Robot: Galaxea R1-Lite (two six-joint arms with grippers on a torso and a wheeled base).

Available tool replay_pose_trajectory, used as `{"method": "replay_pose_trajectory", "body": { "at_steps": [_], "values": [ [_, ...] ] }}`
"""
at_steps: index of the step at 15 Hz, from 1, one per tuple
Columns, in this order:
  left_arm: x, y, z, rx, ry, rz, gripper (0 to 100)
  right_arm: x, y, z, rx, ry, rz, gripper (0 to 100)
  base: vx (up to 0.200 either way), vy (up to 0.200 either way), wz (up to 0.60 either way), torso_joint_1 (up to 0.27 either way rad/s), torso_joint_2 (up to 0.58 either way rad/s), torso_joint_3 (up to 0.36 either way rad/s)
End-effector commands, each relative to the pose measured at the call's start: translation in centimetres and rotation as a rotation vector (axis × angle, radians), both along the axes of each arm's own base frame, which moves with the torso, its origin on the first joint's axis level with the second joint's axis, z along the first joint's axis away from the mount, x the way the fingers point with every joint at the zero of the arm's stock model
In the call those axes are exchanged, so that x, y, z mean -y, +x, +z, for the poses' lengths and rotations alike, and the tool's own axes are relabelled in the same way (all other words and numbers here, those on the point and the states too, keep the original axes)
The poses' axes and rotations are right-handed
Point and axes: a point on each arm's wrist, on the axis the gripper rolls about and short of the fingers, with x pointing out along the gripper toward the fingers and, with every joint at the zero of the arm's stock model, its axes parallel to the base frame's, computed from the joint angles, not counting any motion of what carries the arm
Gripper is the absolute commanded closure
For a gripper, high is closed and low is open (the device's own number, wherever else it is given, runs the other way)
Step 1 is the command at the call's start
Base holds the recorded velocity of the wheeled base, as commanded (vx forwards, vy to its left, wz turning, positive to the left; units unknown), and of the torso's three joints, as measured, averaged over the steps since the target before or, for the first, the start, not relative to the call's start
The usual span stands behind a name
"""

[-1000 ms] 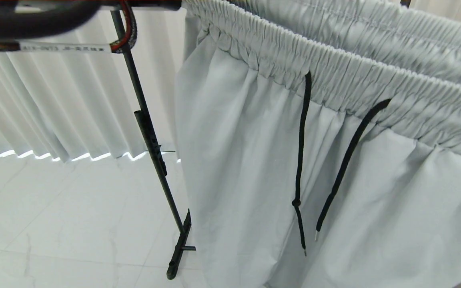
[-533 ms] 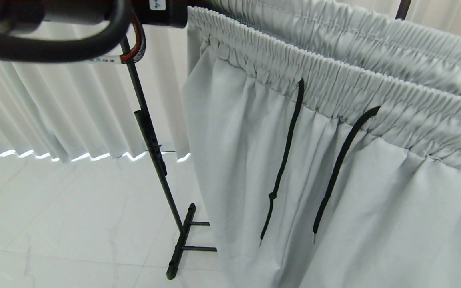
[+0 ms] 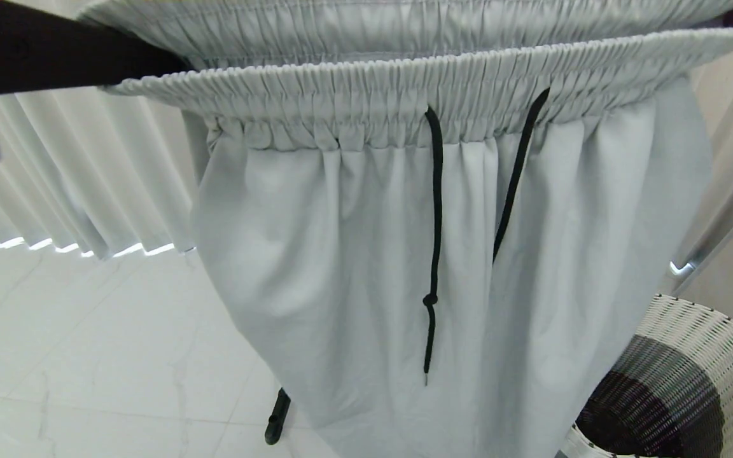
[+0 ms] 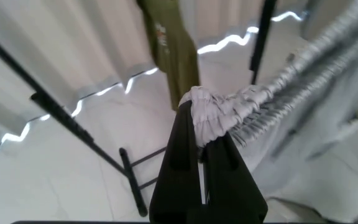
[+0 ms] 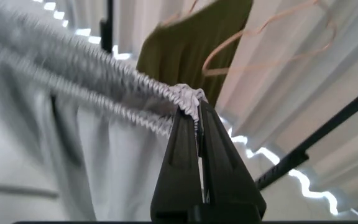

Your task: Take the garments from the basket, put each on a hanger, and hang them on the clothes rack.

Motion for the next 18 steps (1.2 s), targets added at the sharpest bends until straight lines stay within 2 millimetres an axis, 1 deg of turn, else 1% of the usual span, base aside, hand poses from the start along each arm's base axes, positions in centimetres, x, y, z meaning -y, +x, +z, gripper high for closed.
{"method": "replay_pose_trajectory", "body": {
  "at_steps": [1,3,4,5,7,9,11,12,13,15,16,17,18],
  "values": [
    [-2.3,-3.0,-0.4,0.027,0.004,-0.149,100,-3.6,2.4,-0.7,0.008,-0.019,-0.024,100,0.000,0.000,0.00,0.000,0.00,0.000],
    [-2.2,-4.3,-0.5,0.045,0.021,-0.270,100,-5.2,3.2,-0.7,0.041,0.000,-0.022,100,0.000,0.000,0.00,0.000,0.00,0.000],
    [-2.1,-4.6,-0.5,0.048,0.023,-0.292,100,-5.3,3.3,-0.7,0.046,0.000,-0.021,100,0.000,0.000,0.00,0.000,0.00,0.000],
    [-1.6,-5.3,-0.6,0.050,0.033,-0.364,100,-5.6,3.4,-0.7,0.052,-0.007,-0.019,100,0.000,0.000,0.00,0.000,0.00,0.000],
    [-1.0,-5.9,-0.9,0.046,0.051,-0.413,100,-5.4,3.3,-0.7,0.053,-0.004,-0.019,100,0.000,0.000,0.00,0.000,0.00,0.000],
    [-0.8,-5.9,-1.0,0.044,0.059,-0.415,100,-5.2,3.2,-0.6,0.055,0.000,-0.024,100,0.000,0.000,0.00,0.000,0.00,0.000],
    [-0.7,-5.6,-1.2,0.044,0.067,-0.387,100,-4.5,2.9,-0.2,0.061,0.011,-0.031,100,0.000,0.000,0.00,0.000,0.00,0.000],
    [-0.6,-4.9,-1.1,0.045,0.075,-0.331,100,-4.2,2.8,-0.1,0.064,0.017,-0.035,100,0.000,0.000,0.00,0.000,0.00,0.000],
    [-0.1,-3.6,-1.2,0.049,0.104,-0.244,100,-3.6,3.0,0.5,0.076,0.026,-0.059,100,0.000,0.000,0.00,0.000,0.00,0.000],
    [0.7,-0.9,-0.2,0.093,0.133,-0.097,100,-2.0,2.6,2.2,0.079,-0.007,-0.086,100,0.000,0.000,0.00,0.000,0.00,0.000],
    [1.6,0.5,0.4,0.120,0.095,-0.042,100,-1.2,2.1,2.8,0.067,-0.029,-0.085,100,0.000,0.000,0.00,0.000,0.00,0.000],
    [2.6,1.7,0.7,0.142,0.056,0.003,100,-0.7,1.8,3.0,0.052,-0.048,-0.085,100,0.000,0.000,0.00,0.000,0.00,0.000],
    [3.5,2.5,0.6,0.155,0.034,0.018,100,0.0,1.4,2.8,0.040,-0.060,-0.084,100,0.000,0.000,0.00,0.000,0.00,0.000]
  ]
}}
